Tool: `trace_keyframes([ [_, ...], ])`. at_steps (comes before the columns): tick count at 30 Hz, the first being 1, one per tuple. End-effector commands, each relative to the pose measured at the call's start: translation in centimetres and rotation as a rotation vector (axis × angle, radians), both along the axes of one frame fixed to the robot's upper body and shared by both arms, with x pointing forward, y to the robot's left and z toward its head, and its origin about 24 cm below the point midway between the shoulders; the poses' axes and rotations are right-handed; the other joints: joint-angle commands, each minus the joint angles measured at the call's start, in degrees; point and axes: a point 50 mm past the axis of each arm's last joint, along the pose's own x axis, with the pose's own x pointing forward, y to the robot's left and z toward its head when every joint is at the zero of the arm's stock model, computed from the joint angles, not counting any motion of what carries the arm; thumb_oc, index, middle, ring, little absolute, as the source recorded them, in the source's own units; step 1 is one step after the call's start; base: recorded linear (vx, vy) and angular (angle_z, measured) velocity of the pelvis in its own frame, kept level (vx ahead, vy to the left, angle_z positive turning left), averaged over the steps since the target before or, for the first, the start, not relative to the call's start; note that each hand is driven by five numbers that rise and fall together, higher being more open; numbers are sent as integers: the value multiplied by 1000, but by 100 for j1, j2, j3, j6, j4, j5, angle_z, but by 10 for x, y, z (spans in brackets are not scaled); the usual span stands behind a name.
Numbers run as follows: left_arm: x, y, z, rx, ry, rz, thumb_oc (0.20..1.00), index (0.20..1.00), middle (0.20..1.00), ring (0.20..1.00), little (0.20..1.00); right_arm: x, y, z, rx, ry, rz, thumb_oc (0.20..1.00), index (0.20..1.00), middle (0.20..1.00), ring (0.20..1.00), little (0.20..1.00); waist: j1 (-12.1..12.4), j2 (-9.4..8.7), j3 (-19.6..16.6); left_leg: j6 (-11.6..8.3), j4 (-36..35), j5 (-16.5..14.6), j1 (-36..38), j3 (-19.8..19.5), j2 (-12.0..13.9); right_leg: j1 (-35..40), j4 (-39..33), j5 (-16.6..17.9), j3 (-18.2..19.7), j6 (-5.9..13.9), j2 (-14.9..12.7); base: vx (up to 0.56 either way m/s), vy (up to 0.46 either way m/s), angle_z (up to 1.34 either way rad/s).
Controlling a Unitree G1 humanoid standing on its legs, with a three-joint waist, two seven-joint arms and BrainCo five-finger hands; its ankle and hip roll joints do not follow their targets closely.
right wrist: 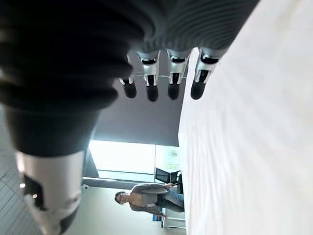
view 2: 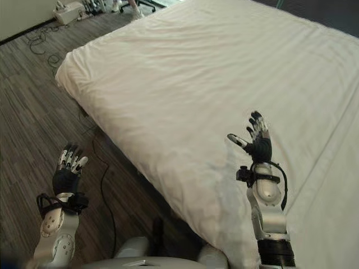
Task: Making the bed.
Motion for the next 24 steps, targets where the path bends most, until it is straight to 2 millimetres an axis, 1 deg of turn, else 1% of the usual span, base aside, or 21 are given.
trace_keyframes([
  [1,-4,8,29,88,-122,-28,1000,1000,1000,1000,1000,-1,6,17,-34,-111,-6,1000,1000,1000,1000,1000,17,-128,-267,-336,-210,-538,420,-336,71,-260,-240,467,815,-140,117,27,-251,94],
  [2,-2,4,28,80,-123,-55,1000,1000,1000,1000,1000,-2,7,17,-27,-117,2,1000,1000,1000,1000,1000,-72,-140,-306,-359,-210,-506,390,-578,-30,-93,-412,480,1508,-172,203,22,-317,110],
  [3,-1,3,23,73,-105,-58,1000,1000,1000,1000,1000,-2,9,18,-17,-122,15,1000,1000,1000,1000,1000,-138,-132,-333,-419,-210,-457,404,-717,-74,108,-559,411,2069,-146,315,43,-259,130],
  [4,-1,3,23,73,-105,-57,1000,1000,1000,1000,1000,-2,9,18,-17,-122,15,1000,1000,1000,1000,1000,-136,-133,-321,-418,-210,-459,418,-712,-76,127,-573,414,2073,-145,312,16,-245,136],
  [5,0,3,21,69,-97,-57,1000,1000,1000,1000,1000,0,13,20,-13,-130,36,1000,1000,1000,1000,1000,-114,-127,-334,-465,-210,-448,429,-731,-69,182,-690,404,2143,-168,278,-12,-208,111],
  [6,-2,6,21,62,-99,-40,1000,1000,1000,1000,1000,3,19,21,-6,-134,64,1000,1000,1000,1000,1000,-56,-113,-354,-506,-210,-434,427,-703,-46,295,-951,368,2074,-192,182,-8,-206,86],
  [7,-2,6,21,61,-99,-39,1000,1000,1000,1000,1000,4,19,21,-6,-134,65,1000,1000,1000,1000,1000,-66,-114,-348,-502,-210,-438,439,-706,-51,331,-998,383,2066,-189,171,-49,-280,59],
  [8,-8,8,16,26,-84,-11,1000,1000,1000,1000,1000,8,29,26,-24,-143,118,1000,1000,1000,1000,1000,27,-57,-403,-555,-210,-404,391,-608,17,485,-1436,321,1790,-216,51,-64,-268,34],
  [9,-13,10,13,9,-76,7,1000,1000,1000,1000,1000,10,34,27,-35,-144,143,1000,1000,1000,1000,1000,80,-12,-410,-601,-210,-350,343,-540,67,557,-1670,318,1659,-235,29,-113,-387,22],
  [11,-19,11,9,-15,-63,28,1000,1000,1000,1000,1000,12,41,30,-54,-147,186,1000,1000,1000,1000,1000,148,79,-379,-729,-210,-149,141,-461,183,685,-2125,359,1517,-301,68,-156,-340,-1],
  [13,-22,14,8,-29,-62,51,1000,1000,1000,1000,1000,12,45,33,-68,-153,232,1000,1000,1000,1000,1000,202,226,-282,-861,-210,55,-166,-529,266,689,-2416,385,1376,-416,190,-184,-275,-2],
  [14,-23,14,8,-29,-62,51,1000,1000,1000,1000,1000,12,45,33,-68,-153,232,1000,1000,1000,1000,1000,197,229,-286,-862,-210,56,-172,-534,267,688,-2419,387,1371,-417,192,-185,-274,-1],
  [15,-24,14,6,-30,-56,62,1000,1000,1000,1000,1000,10,43,30,-91,-136,245,1000,1000,1000,1000,1000,207,317,-198,-935,-210,127,-333,-571,251,707,-2626,401,1227,-502,291,-109,-182,6],
  [17,-25,14,6,-38,-57,67,1000,1000,1000,1000,1000,9,41,29,-103,-123,249,1000,1000,1000,1000,1000,166,362,-172,-958,-210,131,-399,-664,210,714,-2702,428,1137,-528,321,-135,-195,19],
  [18,-24,13,7,-42,-68,66,1000,1000,1000,1000,1000,10,38,28,-114,-115,240,1000,1000,1000,1000,1000,175,371,-94,-966,-210,103,-435,-660,150,692,-2702,481,1073,-551,318,-242,-251,26],
  [19,-15,20,-16,-75,23,85,1000,1000,1000,1000,1000,13,37,27,-126,-100,247,1000,1000,1000,1000,1000,55,297,-68,-834,-210,-29,-200,-402,153,584,-2702,549,973,-541,331,-252,-239,28],
  [20,-9,24,-13,-52,14,96,1000,1000,1000,1000,1000,11,37,18,-126,-61,256,1000,1000,1000,1000,1000,-47,218,-64,-751,-2,-244,-36,-202,191,539,-2702,600,959,-526,294,-252,-220,58],
  [21,-7,29,-10,-20,8,112,1000,1000,1000,1000,1000,11,41,14,-128,-40,275,1000,1000,1000,1000,1000,-149,125,-69,-709,429,-573,56,0,242,456,-2702,643,954,-530,253,-272,-175,35],
  [22,-6,31,-10,-7,3,124,1000,1000,1000,1000,1000,12,42,5,-150,6,287,1000,1000,1000,1000,1000,-280,20,-72,-697,1158,-889,166,259,419,307,-2702,681,911,-546,199,-266,-140,21],
  [23,-4,32,-10,-6,2,129,1000,1000,1000,1000,1000,13,42,2,-160,21,292,1000,1000,1000,1000,1000,-347,-1,-105,-707,1389,-943,287,362,532,261,-2702,679,891,-552,219,-232,-101,-5],
  [24,-6,37,-11,-7,5,162,1000,1000,1000,1000,1000,12,40,-3,-158,44,289,1000,1000,1000,1000,1000,-442,-6,-148,-726,1467,-953,545,556,739,244,-2702,645,801,-562,243,-117,-33,10],
])
